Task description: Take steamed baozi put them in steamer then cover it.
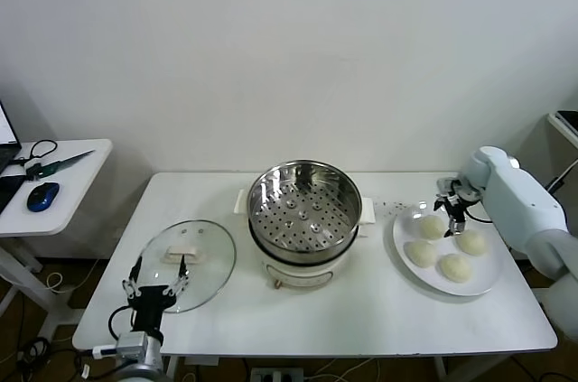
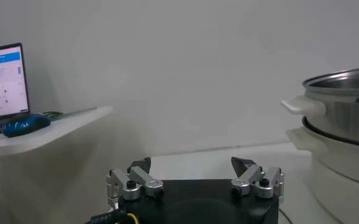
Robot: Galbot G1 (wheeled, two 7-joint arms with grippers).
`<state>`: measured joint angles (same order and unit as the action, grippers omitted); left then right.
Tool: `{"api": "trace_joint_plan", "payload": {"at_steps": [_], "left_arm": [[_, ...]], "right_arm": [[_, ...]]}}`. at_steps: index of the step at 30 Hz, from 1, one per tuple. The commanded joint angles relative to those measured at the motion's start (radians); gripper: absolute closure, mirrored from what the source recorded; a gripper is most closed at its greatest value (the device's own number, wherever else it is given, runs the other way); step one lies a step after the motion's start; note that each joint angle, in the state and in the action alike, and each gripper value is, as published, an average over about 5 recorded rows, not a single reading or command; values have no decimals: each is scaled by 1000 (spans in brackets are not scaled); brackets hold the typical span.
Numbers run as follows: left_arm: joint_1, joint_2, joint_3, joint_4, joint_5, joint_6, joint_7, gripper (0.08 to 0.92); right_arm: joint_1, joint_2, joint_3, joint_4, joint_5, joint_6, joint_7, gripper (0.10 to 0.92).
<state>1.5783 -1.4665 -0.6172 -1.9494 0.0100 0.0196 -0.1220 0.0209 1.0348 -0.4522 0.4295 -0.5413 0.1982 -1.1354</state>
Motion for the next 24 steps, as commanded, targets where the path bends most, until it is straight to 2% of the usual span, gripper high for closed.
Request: {"api": "trace_joint_plan", "payload": {"at_steps": [1, 12, 18, 24], "left_arm": [[1, -1, 1, 6, -13, 4, -2, 177], [6, 0, 2, 11, -8, -3, -2, 177], [8, -2, 4, 11, -5, -4, -3, 177], [13, -3, 4, 12, -1, -8, -3, 177]], "right_arm": [[3, 38, 21, -47, -49, 12, 7, 203], [2, 55, 35, -65, -69, 20, 1, 213], [5, 55, 38, -65, -71, 23, -11, 282], [4, 55, 45, -61, -69, 26, -17, 317]]}}
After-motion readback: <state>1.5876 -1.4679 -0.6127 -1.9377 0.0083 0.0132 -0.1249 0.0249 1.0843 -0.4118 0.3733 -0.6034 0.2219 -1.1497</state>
